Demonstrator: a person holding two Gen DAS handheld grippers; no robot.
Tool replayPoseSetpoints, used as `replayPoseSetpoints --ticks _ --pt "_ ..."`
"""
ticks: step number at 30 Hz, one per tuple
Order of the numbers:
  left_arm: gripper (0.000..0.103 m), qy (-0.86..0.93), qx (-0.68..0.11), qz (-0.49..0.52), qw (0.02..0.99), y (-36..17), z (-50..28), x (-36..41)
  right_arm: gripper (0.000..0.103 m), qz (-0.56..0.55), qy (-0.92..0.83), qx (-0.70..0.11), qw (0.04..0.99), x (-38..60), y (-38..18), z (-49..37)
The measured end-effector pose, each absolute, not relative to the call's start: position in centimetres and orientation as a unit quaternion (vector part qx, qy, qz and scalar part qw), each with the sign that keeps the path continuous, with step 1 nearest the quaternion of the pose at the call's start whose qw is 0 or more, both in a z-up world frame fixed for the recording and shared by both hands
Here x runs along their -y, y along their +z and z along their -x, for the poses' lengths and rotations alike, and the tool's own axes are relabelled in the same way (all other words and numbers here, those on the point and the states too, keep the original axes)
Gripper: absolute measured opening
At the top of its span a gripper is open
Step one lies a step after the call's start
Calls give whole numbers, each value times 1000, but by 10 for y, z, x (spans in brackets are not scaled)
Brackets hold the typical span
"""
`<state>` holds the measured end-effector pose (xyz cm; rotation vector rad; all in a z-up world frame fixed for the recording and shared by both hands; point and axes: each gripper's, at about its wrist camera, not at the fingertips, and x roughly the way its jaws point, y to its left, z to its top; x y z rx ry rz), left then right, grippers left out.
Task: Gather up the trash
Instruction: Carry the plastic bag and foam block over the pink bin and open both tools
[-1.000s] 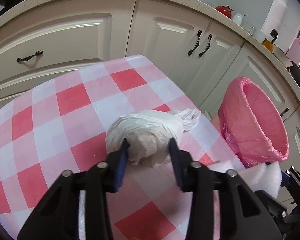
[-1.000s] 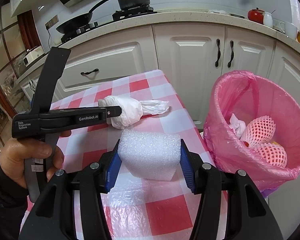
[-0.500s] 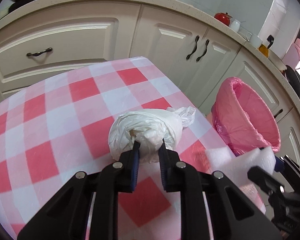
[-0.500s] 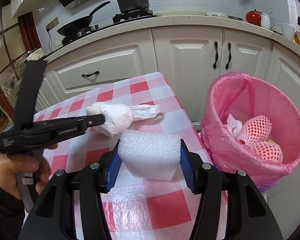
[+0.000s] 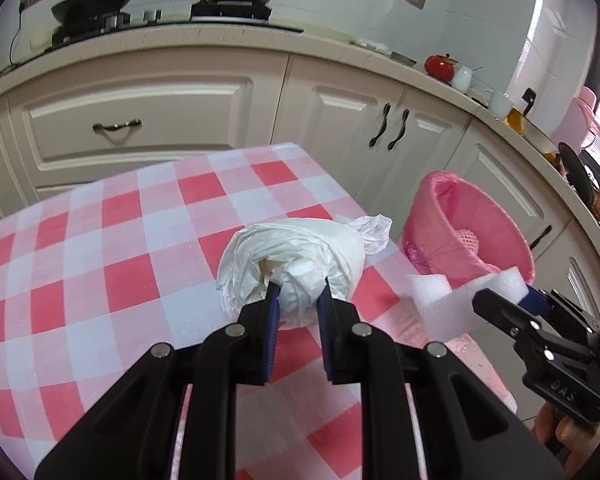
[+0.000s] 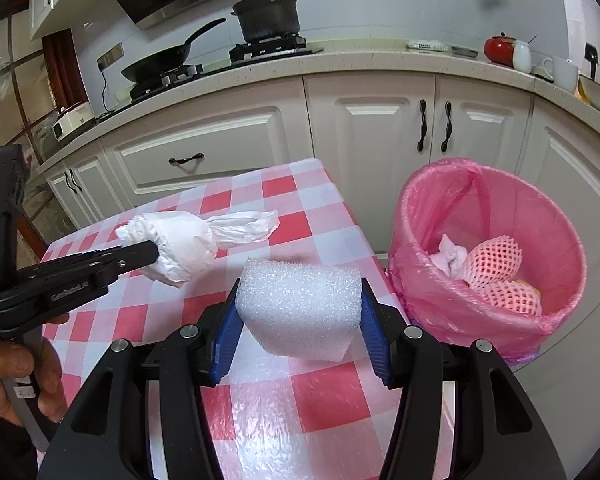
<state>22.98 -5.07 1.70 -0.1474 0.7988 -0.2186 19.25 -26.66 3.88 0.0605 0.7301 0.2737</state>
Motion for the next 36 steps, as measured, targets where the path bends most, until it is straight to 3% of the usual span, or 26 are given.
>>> replayPoseSetpoints --ticks 22,36 --pt "18 -126 -335 39 933 82 -191 111 52 -37 83 -293 952 343 95 -165" --pt "18 -155 -329 28 931 100 -217 168 52 -35 36 -278 959 411 112 -192"
